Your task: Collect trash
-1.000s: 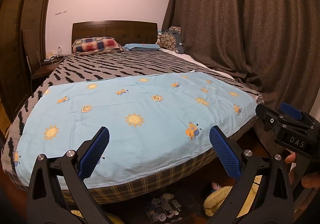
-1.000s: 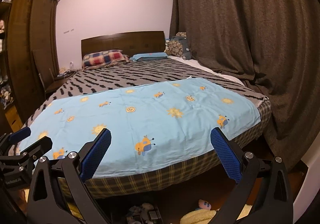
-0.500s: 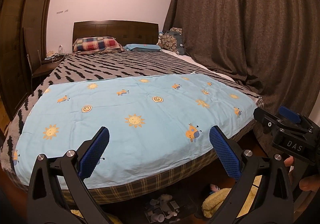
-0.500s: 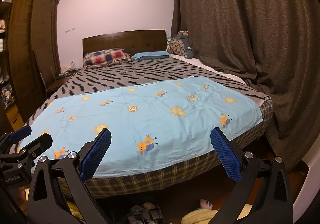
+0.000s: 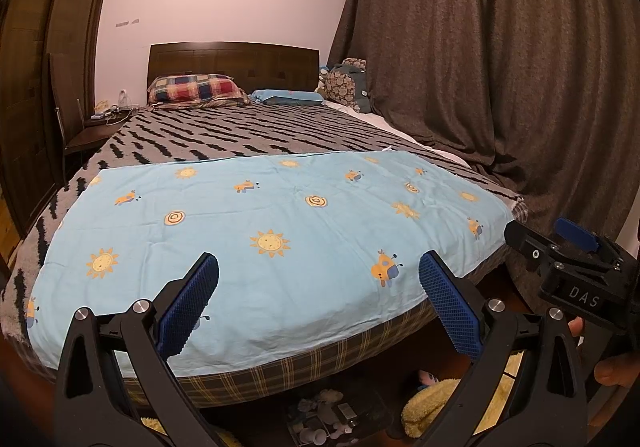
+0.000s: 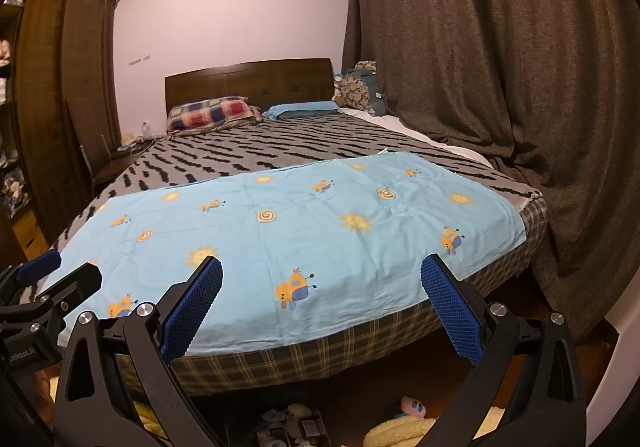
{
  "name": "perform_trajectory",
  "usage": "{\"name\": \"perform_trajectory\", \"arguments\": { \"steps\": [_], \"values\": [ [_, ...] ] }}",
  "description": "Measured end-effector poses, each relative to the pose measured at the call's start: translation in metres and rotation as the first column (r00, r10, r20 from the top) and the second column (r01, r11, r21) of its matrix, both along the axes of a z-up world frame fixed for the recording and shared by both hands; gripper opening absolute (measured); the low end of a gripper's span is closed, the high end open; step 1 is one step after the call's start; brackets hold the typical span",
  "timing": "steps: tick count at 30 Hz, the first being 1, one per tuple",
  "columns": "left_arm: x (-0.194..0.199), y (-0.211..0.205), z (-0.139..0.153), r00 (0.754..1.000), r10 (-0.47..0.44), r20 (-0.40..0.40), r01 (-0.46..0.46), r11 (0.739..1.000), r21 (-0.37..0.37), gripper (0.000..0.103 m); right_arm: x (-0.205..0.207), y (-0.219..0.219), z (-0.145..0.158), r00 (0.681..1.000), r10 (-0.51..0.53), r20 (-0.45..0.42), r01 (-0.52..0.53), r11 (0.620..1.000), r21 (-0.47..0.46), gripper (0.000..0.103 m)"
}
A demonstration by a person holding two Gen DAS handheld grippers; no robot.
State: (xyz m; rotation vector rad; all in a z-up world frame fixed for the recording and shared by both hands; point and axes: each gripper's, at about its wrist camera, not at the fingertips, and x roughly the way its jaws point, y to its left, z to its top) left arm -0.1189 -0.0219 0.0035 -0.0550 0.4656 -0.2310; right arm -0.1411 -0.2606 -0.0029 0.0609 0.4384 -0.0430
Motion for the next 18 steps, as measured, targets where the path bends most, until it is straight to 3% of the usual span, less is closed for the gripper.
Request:
{"name": "perform_trajectory", "arguments": {
  "steps": [18],
  "values": [
    [-0.0013, -0.0008, 0.0002, 1.0, 0.004, 0.006, -0.004, 1.0, -0.008, 0.095, 0.0009, 0.001, -0.0007, 1.0, 0.004, -0.005, -0.004, 1.0, 0.007, 0.1]
  ]
}}
